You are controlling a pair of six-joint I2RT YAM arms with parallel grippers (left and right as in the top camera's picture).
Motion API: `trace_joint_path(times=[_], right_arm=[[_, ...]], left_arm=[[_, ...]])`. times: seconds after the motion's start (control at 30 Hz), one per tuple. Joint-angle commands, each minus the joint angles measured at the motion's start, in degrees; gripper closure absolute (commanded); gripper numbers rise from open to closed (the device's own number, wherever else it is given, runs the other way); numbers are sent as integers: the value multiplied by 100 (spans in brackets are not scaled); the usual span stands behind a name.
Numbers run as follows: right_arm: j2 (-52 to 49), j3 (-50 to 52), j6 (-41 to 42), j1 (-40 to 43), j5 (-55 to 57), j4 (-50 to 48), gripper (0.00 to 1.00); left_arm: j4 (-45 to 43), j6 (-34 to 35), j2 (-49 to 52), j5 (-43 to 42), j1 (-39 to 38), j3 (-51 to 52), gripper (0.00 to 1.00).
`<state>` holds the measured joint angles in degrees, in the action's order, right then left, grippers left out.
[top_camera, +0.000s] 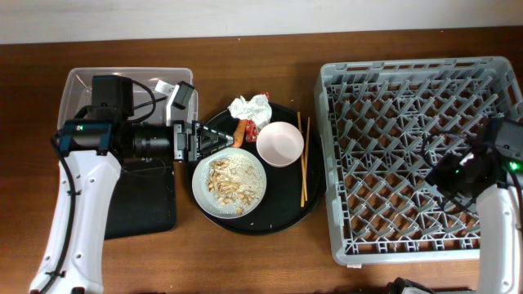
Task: Sort waste into correct bins and load items into the dishwasher rack
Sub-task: 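Carry the blue cup with the right gripper into the rack, then move the right gripper to the pink bowl and grasp it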
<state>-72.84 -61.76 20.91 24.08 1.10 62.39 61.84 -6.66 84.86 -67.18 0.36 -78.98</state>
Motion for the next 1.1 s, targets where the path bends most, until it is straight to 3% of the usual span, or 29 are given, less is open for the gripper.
trace_joint_path(times=[0.0, 0.13, 0.2, 0.27, 0.37, 0.6, 0.77, 0.83, 0.87, 0.97, 1.07], right_arm=[[-57, -31, 63, 44, 20, 37, 46], [-55, -31, 59, 37, -151, 238, 43], [-55, -31, 61, 37, -153, 229, 19], [-55, -59, 61, 37, -160, 236, 15], [-48, -433, -234, 37, -817, 323, 10], [404, -1451, -887, -195, -2271, 579, 12], [1075, -1517, -1106, -1652, -2481, 243, 12], [1095, -1491, -1106, -2409, -2483, 37, 2], [1054, -1458, -1106, -2686, -2452, -57, 2], [721, -1419, -955, -3453, -2085, -160, 3], [37, -1419, -640, -4210, -1504, -348, 20]], left_arm=[[20, -74, -24, 24, 20, -57, 1], [20, -74, -24, 24, 20, -57, 1], [17, -74, -24, 24, 20, -57, 1], [22, -72, -24, 22, 20, -57, 1], [83, -72, -24, 20, 20, -57, 1], [81, -28, -24, -332, 20, -57, 1], [-138, -28, -24, -411, 20, -57, 1], [-153, -26, -37, -328, 20, -59, 1], [-157, 0, -59, -247, 24, -74, 1], [-79, 579, -229, 1080, 20, -297, 1], [190, 1259, -619, 3018, 20, -776, 1]])
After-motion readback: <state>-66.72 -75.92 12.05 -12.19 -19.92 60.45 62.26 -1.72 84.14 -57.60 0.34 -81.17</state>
